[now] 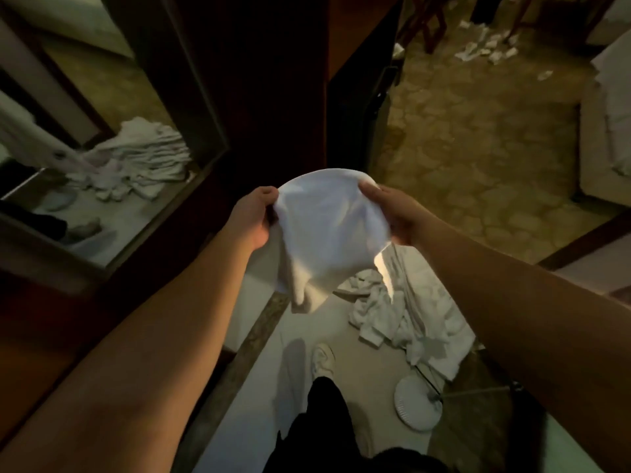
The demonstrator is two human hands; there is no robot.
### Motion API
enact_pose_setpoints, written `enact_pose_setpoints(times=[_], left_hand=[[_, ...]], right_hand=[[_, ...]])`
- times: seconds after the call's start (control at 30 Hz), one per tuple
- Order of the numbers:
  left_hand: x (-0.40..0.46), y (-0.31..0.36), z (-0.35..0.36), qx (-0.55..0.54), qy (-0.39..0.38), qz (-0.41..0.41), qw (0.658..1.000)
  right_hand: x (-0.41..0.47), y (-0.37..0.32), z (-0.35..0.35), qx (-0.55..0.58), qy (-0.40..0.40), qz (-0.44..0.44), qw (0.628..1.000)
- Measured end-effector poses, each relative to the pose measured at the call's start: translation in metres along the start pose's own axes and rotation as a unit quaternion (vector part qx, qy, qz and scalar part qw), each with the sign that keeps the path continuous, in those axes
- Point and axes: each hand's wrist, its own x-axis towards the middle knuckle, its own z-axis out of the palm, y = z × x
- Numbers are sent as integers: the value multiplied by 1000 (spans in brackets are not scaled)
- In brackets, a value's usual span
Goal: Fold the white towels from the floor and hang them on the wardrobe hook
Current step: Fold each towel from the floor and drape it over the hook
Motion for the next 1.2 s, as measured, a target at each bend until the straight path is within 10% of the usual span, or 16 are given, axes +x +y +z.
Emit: enact_pose_setpoints(times=[0.7, 1.2], left_hand=[[-300, -45, -226, -14, 62, 57, 996], [-448, -54, -418, 181, 235, 64, 953]], right_hand=[[-144, 72, 384, 196, -126, 60, 971], [-249, 109, 591, 171, -201, 46, 963]])
